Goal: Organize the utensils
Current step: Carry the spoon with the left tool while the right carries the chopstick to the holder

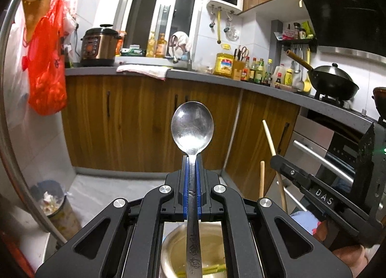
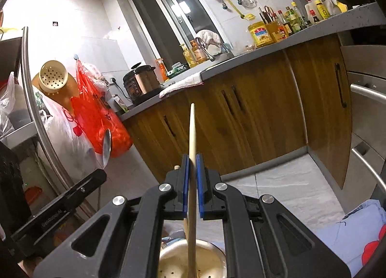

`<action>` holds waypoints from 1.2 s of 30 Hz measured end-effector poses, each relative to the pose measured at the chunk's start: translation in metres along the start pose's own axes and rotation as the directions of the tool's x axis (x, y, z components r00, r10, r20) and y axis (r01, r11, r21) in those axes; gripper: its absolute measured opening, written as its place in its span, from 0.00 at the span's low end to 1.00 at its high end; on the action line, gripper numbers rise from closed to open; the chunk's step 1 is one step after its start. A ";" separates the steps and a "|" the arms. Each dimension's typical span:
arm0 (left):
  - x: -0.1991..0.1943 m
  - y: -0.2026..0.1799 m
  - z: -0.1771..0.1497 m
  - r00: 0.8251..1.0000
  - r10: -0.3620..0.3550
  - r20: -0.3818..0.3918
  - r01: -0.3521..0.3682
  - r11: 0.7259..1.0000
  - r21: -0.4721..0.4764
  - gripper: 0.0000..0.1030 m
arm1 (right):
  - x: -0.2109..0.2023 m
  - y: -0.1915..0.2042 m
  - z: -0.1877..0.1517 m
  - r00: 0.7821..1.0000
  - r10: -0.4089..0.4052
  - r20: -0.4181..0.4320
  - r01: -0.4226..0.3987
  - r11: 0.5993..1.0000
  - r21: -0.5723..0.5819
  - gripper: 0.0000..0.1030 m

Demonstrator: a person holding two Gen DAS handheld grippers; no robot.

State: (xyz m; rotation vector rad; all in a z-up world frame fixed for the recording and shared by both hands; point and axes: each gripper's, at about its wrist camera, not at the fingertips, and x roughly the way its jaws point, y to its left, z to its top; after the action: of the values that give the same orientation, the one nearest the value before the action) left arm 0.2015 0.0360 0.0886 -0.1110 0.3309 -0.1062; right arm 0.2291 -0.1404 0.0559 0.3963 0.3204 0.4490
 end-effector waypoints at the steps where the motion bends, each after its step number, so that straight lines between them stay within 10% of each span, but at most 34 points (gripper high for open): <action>1: 0.000 0.001 -0.001 1.000 -0.002 -0.003 0.002 1.000 -0.002 0.06 | -0.001 0.000 -0.002 1.000 -0.001 -0.001 0.001 1.000 -0.003 0.06; 36: -0.018 -0.017 -0.041 0.987 0.039 -0.157 -0.021 0.993 0.119 0.06 | -0.041 -0.006 -0.035 0.986 -0.008 -0.164 -0.008 0.996 -0.093 0.06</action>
State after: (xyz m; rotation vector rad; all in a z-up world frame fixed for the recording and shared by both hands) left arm 0.1700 0.0175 0.0578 0.0193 0.4842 -0.1045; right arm 0.1833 -0.1546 0.0313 0.2682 0.4580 0.4961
